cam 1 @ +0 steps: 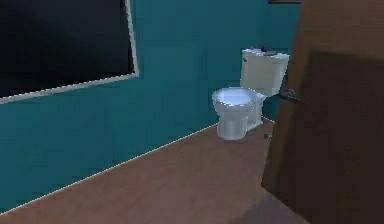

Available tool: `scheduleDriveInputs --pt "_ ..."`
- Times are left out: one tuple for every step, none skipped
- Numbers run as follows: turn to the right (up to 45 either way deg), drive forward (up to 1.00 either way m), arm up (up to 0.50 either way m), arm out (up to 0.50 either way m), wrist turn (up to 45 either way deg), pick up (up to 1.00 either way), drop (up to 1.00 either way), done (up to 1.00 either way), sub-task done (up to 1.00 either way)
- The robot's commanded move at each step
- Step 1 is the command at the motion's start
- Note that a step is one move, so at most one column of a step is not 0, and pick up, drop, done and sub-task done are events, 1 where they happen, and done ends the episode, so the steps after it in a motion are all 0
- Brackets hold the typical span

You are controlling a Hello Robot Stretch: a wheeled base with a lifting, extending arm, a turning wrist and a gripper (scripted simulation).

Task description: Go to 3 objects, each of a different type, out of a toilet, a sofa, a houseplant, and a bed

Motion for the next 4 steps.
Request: scheduleDriveInputs --pt "0.0 1.00 0.00 0.00 0.0 0.00 0.00 0.00 0.00" --pt "-3.0 0.00 0.00 0.00 0.0 0.00 0.00 0.00 0.00" --pt "0.0 0.25 0.00 0.00 0.0 0.00 0.00 0.00 0.00" --pt "45.0 0.00 0.00 0.00 0.0 0.00 0.00 0.00 0.00"
